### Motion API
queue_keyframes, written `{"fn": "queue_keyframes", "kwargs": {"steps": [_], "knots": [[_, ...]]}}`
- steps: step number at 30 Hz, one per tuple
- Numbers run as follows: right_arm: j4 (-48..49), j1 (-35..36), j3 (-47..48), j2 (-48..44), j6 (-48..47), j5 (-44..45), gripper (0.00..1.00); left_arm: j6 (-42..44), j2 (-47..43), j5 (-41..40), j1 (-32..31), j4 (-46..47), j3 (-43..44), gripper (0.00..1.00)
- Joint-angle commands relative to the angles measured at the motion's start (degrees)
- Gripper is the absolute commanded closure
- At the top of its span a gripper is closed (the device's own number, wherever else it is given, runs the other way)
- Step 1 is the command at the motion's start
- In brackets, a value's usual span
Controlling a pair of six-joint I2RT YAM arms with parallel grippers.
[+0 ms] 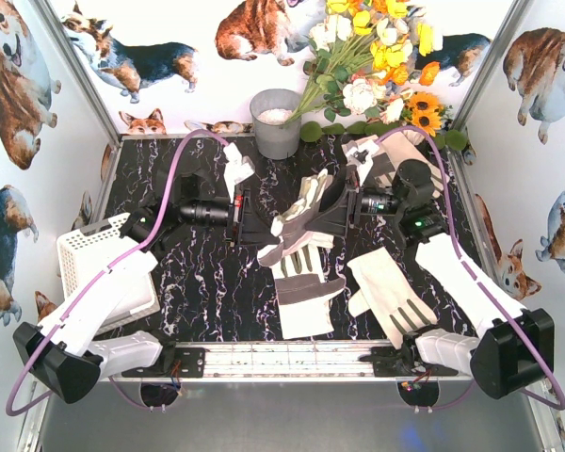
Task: Put the gloves into the storage basket
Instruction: Pair the glove with the glove.
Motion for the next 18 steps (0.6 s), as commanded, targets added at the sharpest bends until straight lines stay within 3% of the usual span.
{"fn": "queue_keyframes", "kwargs": {"steps": [1, 6, 8, 9, 11, 13, 18], "knots": [[1.83, 1.22, 2.82, -0.59, 3.51, -3.65, 0.34, 5.03, 0.27, -2.87, 0.07, -3.09, 1.08, 1.0], [2.66, 1.64, -0.21, -2.09, 8.18, 0.36, 0.88, 4.29, -0.35, -8.42, 1.37, -2.17, -1.67, 1.0], [-0.63, 2.04, -0.77, -2.12, 8.46, 4.46, 1.0, 1.31, -1.15, -11.25, 1.59, 1.62, -4.25, 0.96], [-2.74, 2.38, -0.99, -2.12, 8.49, 6.97, 1.0, -1.26, -1.73, -12.07, 1.64, 5.31, -6.44, 0.89], [-6.42, 3.56, -1.69, -2.12, 8.76, 12.18, 1.0, -8.68, -2.8, -12.03, 1.74, 16.33, -11.91, 0.63], [-8.28, 4.76, -3.01, -2.06, 10.12, 17.61, 1.0, -13.13, -3.22, -11.95, 1.74, 24.17, -15.94, 0.48], [-5.67, 5.99, -7.42, 0.28, 16.75, 23.1, 1.0, -11.89, -2.01, -12.73, 1.89, 24.11, -19.29, 0.33]]}}
